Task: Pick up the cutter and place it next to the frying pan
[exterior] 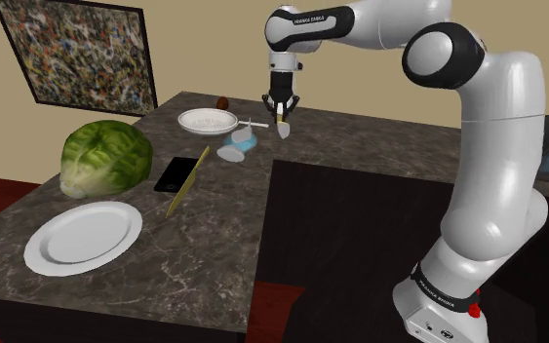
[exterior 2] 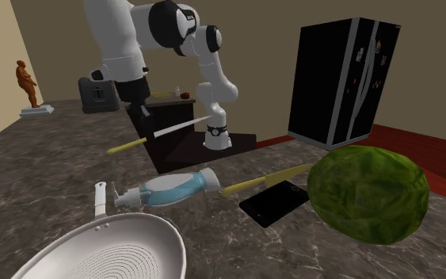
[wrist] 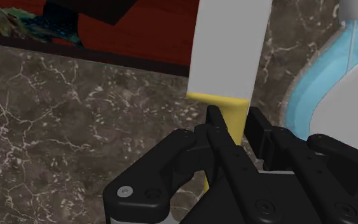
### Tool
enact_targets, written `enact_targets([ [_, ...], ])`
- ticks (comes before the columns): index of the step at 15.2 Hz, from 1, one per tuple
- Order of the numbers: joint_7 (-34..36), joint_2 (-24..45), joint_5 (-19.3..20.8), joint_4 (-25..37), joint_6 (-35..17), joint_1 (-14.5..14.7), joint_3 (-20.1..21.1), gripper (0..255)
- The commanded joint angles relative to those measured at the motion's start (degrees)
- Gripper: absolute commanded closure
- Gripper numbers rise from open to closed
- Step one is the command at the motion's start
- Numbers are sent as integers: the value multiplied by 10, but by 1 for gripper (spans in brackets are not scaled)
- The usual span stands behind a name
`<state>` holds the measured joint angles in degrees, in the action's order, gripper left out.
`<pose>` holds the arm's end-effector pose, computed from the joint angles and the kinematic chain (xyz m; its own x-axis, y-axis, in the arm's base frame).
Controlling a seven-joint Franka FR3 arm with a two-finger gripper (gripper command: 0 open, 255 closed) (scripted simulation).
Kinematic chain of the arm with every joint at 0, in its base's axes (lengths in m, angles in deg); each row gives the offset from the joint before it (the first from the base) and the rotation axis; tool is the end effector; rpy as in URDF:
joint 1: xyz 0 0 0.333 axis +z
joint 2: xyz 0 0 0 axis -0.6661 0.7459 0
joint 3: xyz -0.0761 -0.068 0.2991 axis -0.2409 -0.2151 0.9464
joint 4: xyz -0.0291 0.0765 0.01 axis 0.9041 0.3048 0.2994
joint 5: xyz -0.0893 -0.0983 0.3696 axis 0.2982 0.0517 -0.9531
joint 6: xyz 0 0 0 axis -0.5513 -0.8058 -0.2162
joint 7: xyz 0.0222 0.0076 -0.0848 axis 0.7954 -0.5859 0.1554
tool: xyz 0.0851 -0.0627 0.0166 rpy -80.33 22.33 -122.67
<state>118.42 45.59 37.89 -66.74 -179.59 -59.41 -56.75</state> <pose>0.6670 -0.1029 0.4524 0.6894 -0.7040 -0.1706 -0.7053 -0.7061 0.0638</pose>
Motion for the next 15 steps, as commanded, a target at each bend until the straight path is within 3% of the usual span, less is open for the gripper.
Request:
enact_targets([
  [1, -18, 28, 5, 43, 16, -9, -7, 255],
  [5, -52, 114, 16, 184, 72, -23, -20, 255],
  [8, -79, 222, 25, 371, 150, -25, -30, 255],
  [15, -77, 188, 23, 256, 70, -34, -28, 255],
])
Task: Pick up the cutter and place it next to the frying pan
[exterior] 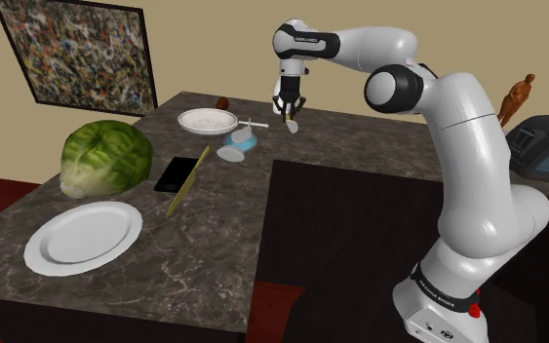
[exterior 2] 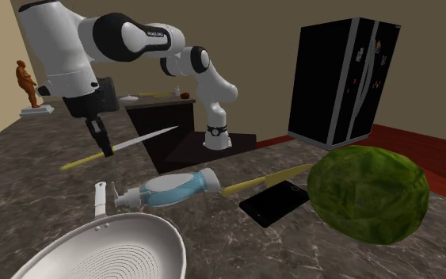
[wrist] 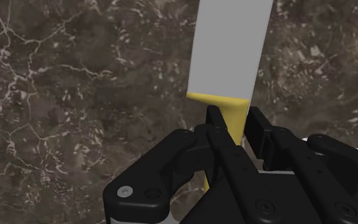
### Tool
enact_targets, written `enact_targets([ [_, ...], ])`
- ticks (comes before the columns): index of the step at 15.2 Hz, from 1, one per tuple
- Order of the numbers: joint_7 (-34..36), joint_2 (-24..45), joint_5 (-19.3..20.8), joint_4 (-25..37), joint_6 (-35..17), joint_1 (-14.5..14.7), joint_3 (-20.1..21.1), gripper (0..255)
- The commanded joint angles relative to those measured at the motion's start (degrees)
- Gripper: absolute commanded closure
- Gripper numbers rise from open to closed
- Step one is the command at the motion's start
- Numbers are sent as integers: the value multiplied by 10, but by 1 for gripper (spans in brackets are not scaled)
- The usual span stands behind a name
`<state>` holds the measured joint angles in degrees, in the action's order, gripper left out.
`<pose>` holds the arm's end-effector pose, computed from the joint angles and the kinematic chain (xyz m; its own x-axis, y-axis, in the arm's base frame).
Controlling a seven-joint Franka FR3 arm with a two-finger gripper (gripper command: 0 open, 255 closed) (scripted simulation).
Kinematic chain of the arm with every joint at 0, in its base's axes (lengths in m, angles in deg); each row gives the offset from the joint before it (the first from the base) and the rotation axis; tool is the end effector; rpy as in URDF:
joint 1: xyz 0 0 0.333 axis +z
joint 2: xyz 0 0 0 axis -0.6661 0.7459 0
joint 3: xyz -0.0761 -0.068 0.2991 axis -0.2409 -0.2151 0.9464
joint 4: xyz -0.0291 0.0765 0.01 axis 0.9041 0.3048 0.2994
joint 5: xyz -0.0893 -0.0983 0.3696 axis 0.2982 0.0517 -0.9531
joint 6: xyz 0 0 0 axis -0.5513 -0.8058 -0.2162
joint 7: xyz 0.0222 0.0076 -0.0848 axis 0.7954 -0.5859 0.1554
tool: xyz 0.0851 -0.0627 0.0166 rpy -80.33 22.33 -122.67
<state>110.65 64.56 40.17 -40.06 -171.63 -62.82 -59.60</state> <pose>0.7098 -0.2107 0.4198 0.6897 -0.7035 -0.1716 -0.7048 -0.7065 0.0639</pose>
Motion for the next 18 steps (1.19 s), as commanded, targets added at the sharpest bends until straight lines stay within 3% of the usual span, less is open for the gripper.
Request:
enact_targets([
  [1, 1, -4, 0, -22, -19, -1, 0, 255],
  [12, 2, -5, 0, -112, -107, -6, 0, 255],
  [18, 2, -5, 1, -112, -107, -6, 0, 255],
])
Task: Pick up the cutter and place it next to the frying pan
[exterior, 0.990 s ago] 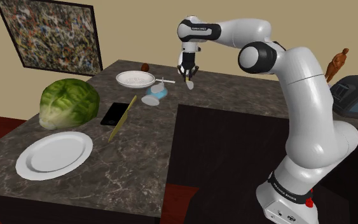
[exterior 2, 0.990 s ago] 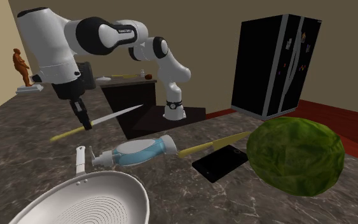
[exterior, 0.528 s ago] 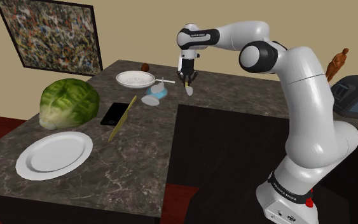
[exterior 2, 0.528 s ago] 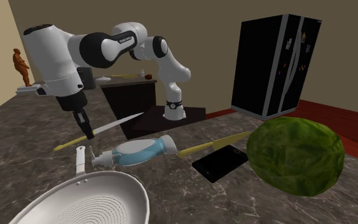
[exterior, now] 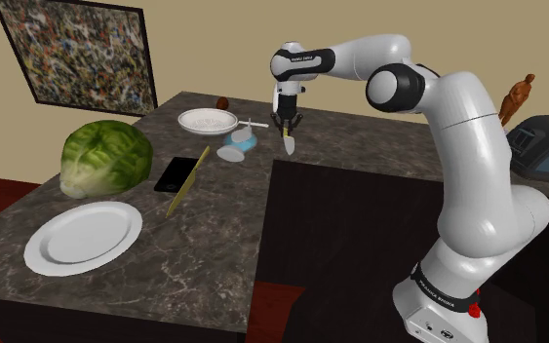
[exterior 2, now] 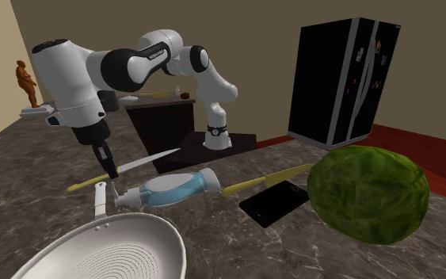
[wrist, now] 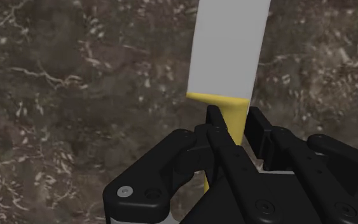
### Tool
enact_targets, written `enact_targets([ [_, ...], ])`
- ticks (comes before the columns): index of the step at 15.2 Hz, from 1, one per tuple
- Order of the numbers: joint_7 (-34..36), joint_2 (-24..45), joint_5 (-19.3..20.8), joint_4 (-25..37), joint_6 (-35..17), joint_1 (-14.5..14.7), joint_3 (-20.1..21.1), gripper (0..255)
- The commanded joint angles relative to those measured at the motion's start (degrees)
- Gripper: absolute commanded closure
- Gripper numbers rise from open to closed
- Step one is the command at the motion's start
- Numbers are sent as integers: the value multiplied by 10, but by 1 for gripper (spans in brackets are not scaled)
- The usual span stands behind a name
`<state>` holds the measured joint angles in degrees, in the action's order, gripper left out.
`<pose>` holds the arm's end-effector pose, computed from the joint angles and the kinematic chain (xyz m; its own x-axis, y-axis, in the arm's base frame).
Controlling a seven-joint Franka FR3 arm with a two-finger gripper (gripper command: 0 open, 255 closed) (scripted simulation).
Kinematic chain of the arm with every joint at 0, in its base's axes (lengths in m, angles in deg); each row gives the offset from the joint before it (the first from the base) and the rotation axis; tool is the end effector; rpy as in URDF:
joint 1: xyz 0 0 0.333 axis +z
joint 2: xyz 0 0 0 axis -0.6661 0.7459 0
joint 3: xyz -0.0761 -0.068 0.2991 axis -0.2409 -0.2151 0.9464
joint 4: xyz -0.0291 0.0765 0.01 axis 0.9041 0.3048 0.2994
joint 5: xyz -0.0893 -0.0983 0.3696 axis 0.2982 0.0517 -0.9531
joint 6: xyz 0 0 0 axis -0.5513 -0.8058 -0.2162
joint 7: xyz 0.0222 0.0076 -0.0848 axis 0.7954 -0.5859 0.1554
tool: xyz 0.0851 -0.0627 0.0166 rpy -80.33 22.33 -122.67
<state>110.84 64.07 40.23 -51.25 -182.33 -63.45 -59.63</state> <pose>0.7103 -0.2100 0.3495 0.6896 -0.7037 -0.1708 -0.7050 -0.7064 0.0638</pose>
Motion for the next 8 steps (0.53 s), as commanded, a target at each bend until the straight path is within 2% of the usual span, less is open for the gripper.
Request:
enact_targets([
  [1, 0, 0, 0, 0, 0, 0, 0, 255],
  [2, 0, 0, 0, 0, 0, 0, 0, 255],
  [3, 0, 0, 0, 0, 0, 0, 0, 0],
  [8, 0, 0, 0, 0, 0, 0, 0, 0],
])
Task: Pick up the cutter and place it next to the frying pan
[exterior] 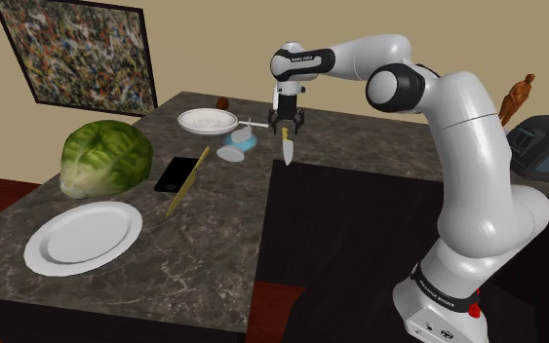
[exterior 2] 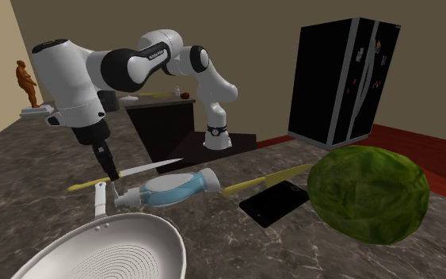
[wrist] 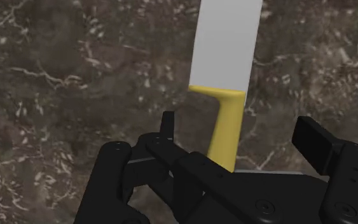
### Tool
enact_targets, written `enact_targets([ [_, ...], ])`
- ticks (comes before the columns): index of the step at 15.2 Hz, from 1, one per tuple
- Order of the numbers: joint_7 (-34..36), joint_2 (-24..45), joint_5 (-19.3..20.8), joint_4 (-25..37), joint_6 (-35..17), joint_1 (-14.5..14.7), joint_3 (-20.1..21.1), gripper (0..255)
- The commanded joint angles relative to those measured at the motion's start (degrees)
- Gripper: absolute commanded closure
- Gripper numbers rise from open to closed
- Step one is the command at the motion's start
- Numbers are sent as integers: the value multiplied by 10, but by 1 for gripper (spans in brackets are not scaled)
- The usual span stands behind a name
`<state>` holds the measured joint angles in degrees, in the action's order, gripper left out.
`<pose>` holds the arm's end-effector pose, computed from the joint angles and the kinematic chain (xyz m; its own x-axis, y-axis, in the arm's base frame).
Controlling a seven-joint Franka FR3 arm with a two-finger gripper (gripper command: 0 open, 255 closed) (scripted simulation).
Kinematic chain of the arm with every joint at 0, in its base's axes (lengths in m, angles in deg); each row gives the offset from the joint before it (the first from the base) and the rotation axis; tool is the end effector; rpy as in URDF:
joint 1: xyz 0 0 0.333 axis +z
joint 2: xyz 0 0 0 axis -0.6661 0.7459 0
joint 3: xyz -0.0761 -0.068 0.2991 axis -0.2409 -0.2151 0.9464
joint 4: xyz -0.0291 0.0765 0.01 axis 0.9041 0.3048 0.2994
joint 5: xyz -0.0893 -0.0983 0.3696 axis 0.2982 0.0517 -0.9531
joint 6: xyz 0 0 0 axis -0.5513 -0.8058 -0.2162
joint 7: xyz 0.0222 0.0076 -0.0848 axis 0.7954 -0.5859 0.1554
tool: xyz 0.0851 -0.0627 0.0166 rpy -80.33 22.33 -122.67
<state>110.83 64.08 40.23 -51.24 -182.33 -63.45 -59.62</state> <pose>0.7103 -0.2100 0.3494 0.6898 -0.7035 -0.1708 -0.7048 -0.7066 0.0636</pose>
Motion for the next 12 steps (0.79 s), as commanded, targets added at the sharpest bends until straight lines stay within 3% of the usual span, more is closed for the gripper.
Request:
enact_targets([
  [1, -1, 5, 0, 28, 23, 2, 0, 0],
  [4, -3, 36, 2, 135, 99, 9, -2, 0],
  [12, -3, 37, 2, 136, 99, 9, -2, 0],
])
